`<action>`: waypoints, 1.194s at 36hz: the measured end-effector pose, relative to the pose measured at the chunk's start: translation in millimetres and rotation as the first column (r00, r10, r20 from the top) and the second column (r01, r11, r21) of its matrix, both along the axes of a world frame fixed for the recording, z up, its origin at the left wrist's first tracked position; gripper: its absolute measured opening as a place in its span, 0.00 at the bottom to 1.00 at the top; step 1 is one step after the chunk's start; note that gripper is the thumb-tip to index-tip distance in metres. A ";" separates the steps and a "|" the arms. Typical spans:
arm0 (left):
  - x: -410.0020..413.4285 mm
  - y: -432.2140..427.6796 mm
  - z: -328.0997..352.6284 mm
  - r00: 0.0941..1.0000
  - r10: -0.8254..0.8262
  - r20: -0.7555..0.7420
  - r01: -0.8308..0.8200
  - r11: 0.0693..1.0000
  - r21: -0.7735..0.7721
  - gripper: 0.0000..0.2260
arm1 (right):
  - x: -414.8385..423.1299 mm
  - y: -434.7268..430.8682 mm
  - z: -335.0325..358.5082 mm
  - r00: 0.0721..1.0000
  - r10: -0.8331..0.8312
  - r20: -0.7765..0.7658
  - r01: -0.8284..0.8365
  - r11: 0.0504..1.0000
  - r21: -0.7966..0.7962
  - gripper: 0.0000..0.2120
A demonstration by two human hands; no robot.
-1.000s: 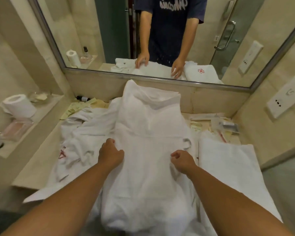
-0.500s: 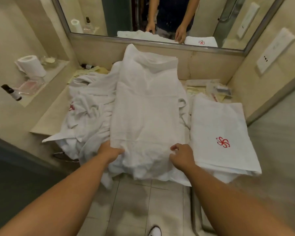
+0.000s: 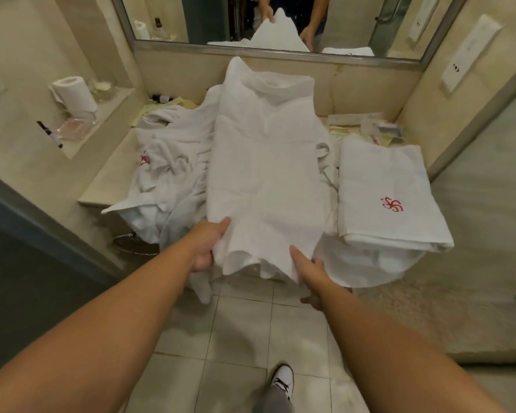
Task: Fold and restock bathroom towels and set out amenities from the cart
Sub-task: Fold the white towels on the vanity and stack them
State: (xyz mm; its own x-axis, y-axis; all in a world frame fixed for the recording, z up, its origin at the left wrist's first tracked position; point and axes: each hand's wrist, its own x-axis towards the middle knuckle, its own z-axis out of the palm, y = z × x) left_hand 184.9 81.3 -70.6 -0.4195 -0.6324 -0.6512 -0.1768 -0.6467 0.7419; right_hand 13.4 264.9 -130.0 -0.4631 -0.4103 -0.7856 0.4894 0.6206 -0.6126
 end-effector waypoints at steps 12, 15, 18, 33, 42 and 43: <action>0.8 10.7 68.8 0.965 0.085 -0.247 -0.031 0.976 0.214 0.11 | 1.2 -5.1 55.7 0.815 -0.324 0.480 0.495 0.820 -0.287 0.19; 5.3 9.2 76.2 0.978 0.119 -0.170 -0.085 0.977 0.195 0.15 | -13.5 -6.5 85.2 0.838 -0.342 0.426 0.497 0.801 -0.335 0.10; 7.8 8.5 77.7 0.985 0.134 -0.106 -0.120 0.984 0.131 0.13 | -29.1 -11.4 117.3 0.862 -0.358 0.358 0.484 0.790 -0.377 0.10; -34.6 29.5 96.4 0.873 -0.158 0.462 0.462 0.575 -0.676 0.51 | -31.1 -82.8 224.3 0.861 -0.135 0.491 0.467 0.591 -0.657 0.03; -83.7 44.0 82.1 0.856 0.190 0.481 0.291 0.593 -0.751 0.53 | -22.8 -102.2 226.2 0.828 0.081 0.555 0.397 0.613 -0.683 0.05; -87.0 42.9 82.8 0.855 0.241 0.460 0.242 0.598 -0.764 0.47 | -23.0 -102.5 225.6 0.828 0.106 0.551 0.378 0.621 -0.687 0.05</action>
